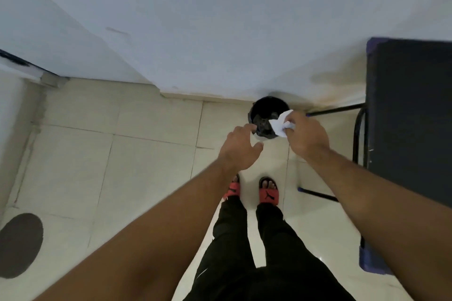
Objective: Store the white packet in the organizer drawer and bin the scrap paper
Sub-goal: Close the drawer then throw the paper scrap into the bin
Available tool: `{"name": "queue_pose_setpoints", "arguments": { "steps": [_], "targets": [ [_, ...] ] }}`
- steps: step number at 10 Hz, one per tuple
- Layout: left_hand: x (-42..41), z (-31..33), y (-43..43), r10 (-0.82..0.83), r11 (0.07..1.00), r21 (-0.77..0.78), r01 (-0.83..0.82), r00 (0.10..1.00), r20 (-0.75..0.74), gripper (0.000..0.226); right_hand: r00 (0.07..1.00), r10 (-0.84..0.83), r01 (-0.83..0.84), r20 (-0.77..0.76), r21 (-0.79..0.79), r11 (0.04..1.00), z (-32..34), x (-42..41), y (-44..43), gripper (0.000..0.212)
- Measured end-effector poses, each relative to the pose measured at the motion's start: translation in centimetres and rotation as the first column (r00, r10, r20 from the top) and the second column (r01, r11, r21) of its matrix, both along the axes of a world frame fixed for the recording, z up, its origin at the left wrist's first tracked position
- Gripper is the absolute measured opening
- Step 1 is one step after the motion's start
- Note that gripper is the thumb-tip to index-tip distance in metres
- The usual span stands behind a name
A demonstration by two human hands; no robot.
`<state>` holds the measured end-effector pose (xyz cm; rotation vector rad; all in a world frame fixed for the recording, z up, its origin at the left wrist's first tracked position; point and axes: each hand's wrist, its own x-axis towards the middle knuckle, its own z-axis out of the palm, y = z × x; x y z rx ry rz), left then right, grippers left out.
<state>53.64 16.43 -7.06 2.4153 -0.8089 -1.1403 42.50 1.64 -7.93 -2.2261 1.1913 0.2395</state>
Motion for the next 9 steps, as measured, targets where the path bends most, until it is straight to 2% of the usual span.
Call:
{"name": "queue_pose_setpoints", "arguments": {
  "steps": [1, 2, 4, 5, 6, 7, 8, 9],
  "targets": [
    [2.0, -2.6, -2.1, -0.032, 0.999, 0.005, 0.032, 0.999, -0.018, 0.057, 0.997, -0.062, 0.061, -0.037, -0.022, 0.998, -3.3, 1.0, -1.5, 0.016],
    [3.7, -6.3, -4.0, -0.065, 0.997, 0.026, 0.066, 0.997, -0.035, 0.058, 0.989, -0.143, 0.144, -0.029, 0.042, 0.989, -7.5, 2.1, -2.8, 0.012],
    [5.6, -16.2, -5.9, -0.196, 0.972, 0.126, 0.199, 0.980, -0.034, 0.070, 0.980, -0.197, 0.197, -0.012, 0.070, 0.978, -19.0, 4.3, -5.8, 0.015],
    [6.4, -20.1, -6.7, -0.198, 0.972, 0.130, 0.198, 0.980, -0.012, 0.076, 0.977, -0.209, 0.212, -0.041, 0.116, 0.970, -24.3, 5.0, -7.5, 0.021],
    [6.8, -22.7, -7.4, -0.175, 0.977, 0.121, 0.174, 0.985, -0.007, 0.073, 0.980, -0.176, 0.191, -0.088, 0.192, 0.963, -27.7, 5.2, -8.5, 0.050],
    [6.9, -24.7, -8.1, -0.146, 0.983, 0.116, 0.145, 0.989, 0.001, 0.069, 0.988, -0.112, 0.133, -0.103, 0.216, 0.967, -29.5, 5.2, -8.6, 0.054],
    [6.8, -25.8, -8.5, -0.124, 0.984, 0.126, 0.125, 0.992, -0.015, 0.067, 0.983, -0.146, 0.172, -0.113, 0.274, 0.946, -30.3, 4.6, -8.6, 0.050],
    [6.1, -25.6, -8.7, -0.090, 0.989, 0.113, 0.091, 0.996, -0.014, 0.066, 0.986, -0.156, 0.167, -0.060, 0.302, 0.939, -29.5, 4.2, -7.9, 0.048]
  ]
}}
